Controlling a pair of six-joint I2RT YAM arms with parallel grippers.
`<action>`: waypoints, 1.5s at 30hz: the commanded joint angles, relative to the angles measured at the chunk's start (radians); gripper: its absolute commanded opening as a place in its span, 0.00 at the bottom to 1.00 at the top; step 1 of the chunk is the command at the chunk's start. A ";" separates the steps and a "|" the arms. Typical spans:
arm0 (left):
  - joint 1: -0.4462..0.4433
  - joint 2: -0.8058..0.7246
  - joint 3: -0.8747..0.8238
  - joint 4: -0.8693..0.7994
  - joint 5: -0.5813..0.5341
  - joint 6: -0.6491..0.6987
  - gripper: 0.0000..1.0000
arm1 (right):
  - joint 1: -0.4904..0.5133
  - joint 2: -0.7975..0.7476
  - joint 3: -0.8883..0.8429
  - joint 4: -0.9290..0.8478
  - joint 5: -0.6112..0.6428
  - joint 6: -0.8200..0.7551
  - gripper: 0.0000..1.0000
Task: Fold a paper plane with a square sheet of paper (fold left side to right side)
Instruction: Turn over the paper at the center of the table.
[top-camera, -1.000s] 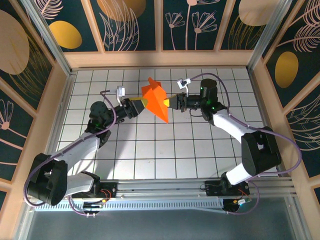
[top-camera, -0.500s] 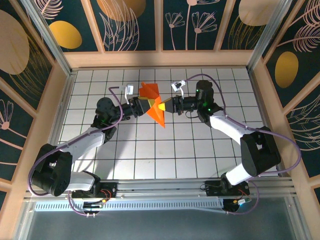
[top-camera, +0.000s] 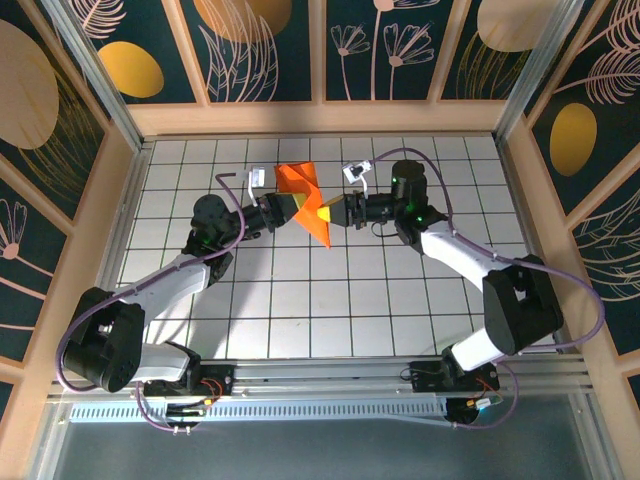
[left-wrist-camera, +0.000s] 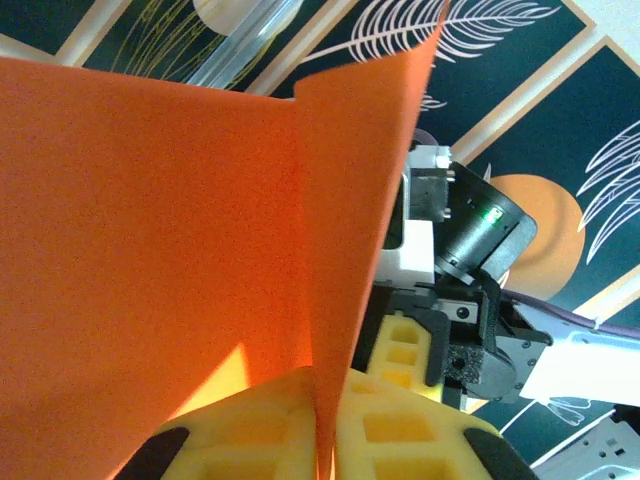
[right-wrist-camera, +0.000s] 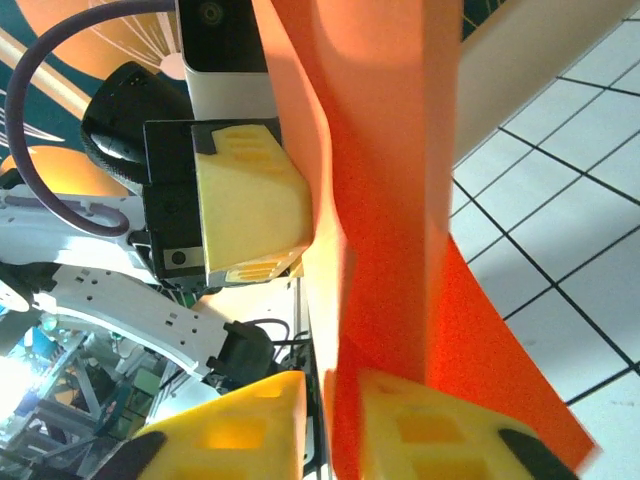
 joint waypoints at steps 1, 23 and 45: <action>-0.009 0.013 0.003 0.080 -0.013 -0.018 0.09 | -0.010 -0.082 0.018 -0.065 0.057 -0.067 0.30; -0.037 0.028 0.021 0.088 -0.006 -0.027 0.09 | 0.010 -0.091 -0.059 -0.121 0.066 -0.140 0.82; -0.042 -0.221 -0.037 -0.391 -0.509 0.253 0.54 | 0.036 -0.132 0.091 -0.444 0.483 -0.308 0.00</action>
